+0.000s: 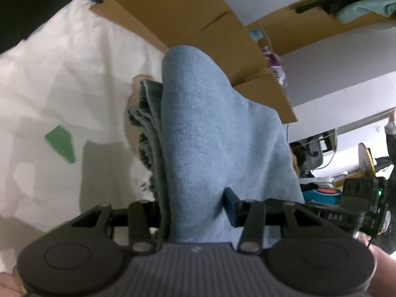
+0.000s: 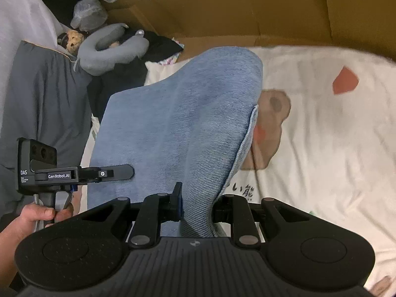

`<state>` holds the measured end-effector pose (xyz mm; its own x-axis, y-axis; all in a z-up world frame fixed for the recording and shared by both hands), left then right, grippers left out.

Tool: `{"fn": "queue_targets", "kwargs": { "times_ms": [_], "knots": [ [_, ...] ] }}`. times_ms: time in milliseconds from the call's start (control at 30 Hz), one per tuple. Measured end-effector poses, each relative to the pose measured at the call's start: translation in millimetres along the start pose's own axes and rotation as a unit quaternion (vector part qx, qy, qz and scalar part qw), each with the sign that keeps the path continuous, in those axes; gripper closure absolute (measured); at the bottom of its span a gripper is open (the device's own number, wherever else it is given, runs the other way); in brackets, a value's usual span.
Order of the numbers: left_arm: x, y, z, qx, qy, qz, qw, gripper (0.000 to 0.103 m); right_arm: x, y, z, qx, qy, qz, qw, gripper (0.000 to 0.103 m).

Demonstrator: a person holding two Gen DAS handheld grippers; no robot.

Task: Fold clothes
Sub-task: 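Lift the stacked towel and jeans with both grippers toward the cardboard box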

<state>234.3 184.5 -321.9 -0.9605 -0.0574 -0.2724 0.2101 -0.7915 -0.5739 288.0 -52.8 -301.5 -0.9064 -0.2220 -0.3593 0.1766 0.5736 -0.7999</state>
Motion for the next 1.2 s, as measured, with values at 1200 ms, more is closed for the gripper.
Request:
{"fn": "queue_targets", "kwargs": {
  "times_ms": [1200],
  "knots": [
    [-45, 216, 258, 0.068, 0.11, -0.058, 0.9899, 0.055, -51, -257, 248, 0.036, 0.118, 0.168, 0.978, 0.083]
  ]
}}
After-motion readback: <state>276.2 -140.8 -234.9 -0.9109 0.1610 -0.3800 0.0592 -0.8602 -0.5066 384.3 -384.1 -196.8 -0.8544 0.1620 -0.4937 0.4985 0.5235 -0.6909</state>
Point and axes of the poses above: each gripper's, at about its wrist camera, not at the fingertips, and y roughly the way its jaws point, z to its right, x to its underside, the point moved 5 cm from there along y, roughly the way its jaws point, and after that the axes turned 2 degrees about x, right-handed, at the moved point
